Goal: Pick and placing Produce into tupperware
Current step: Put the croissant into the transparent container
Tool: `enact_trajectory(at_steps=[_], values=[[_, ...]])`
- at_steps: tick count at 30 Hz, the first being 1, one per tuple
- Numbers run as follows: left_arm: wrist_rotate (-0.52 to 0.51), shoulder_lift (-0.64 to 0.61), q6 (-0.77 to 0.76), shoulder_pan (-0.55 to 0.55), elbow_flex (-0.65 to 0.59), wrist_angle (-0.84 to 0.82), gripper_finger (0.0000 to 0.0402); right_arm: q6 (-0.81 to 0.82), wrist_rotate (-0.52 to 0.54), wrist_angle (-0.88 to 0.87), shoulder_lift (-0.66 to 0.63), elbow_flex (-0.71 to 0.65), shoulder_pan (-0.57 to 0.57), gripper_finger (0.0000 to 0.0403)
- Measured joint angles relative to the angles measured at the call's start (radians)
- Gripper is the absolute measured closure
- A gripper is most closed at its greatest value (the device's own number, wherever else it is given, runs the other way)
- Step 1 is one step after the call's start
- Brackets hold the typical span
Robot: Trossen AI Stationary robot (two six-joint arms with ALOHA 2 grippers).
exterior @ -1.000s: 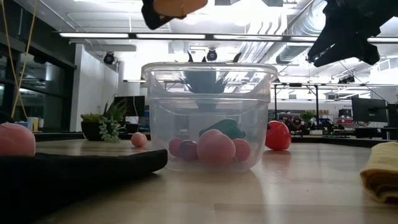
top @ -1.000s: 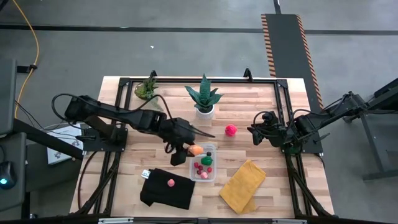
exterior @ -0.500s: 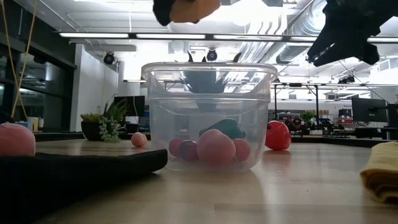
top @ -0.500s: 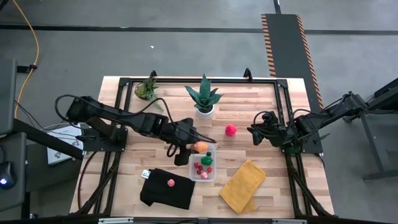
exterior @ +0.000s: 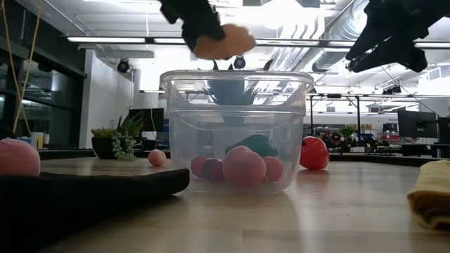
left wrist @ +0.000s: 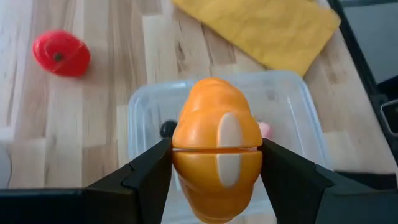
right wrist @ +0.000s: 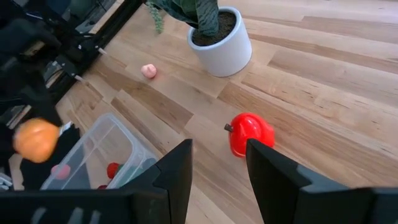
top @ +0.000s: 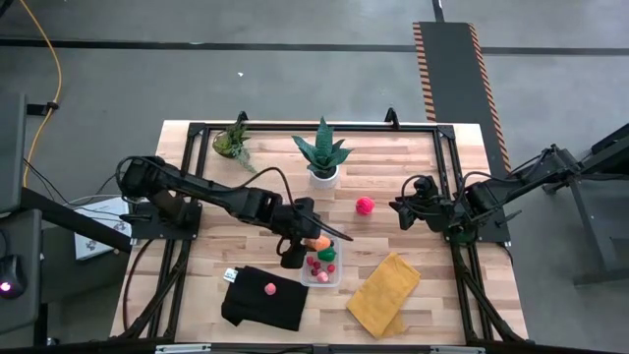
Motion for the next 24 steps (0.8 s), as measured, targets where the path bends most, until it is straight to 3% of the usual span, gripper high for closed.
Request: enact_trajectory(at_steps=[24], values=[[0.036,0.092,0.034,0.000,0.001,0.067,0.0185,0.005,0.000,0.006,0.000,0.000,0.000,0.0261]])
